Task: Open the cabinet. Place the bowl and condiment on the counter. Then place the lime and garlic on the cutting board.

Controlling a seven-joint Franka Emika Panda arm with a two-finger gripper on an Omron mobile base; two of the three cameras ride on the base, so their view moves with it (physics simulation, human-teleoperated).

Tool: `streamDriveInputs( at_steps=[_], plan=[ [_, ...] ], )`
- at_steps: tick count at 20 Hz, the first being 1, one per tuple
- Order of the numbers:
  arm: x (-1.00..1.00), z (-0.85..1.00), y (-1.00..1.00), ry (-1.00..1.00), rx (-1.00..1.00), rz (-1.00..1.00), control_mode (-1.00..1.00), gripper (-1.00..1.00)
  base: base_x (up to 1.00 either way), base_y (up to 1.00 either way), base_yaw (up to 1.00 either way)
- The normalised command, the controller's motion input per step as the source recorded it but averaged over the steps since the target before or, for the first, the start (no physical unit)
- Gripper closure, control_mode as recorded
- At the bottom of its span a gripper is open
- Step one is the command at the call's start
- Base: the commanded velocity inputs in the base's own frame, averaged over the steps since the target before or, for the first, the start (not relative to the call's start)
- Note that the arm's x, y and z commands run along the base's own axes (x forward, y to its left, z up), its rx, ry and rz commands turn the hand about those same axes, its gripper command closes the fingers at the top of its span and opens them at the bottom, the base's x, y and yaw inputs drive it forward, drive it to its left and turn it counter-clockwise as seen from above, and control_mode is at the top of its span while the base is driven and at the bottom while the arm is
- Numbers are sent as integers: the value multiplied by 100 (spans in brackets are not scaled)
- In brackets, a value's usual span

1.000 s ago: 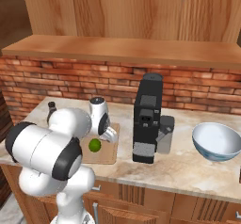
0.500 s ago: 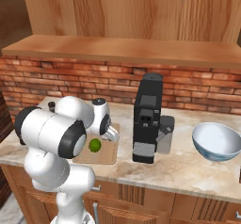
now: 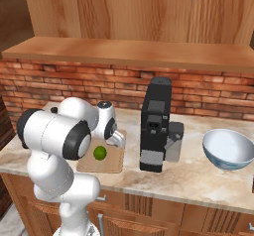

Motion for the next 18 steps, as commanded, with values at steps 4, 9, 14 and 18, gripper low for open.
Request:
streamDriveInputs(
  at_steps=[4, 9, 14, 18],
  plan=[
    [-3, 13, 0, -1, 0, 2, -100, -100, 0, 0, 0],
    [-10, 24, 0, 0, 0, 1, -100, -100, 0, 0, 0],
    [-16, 29, 0, 0, 1, 1, -100, -100, 0, 0, 0],
    [-25, 33, 0, 0, 0, 1, -100, -100, 0, 0, 0]
  ],
)
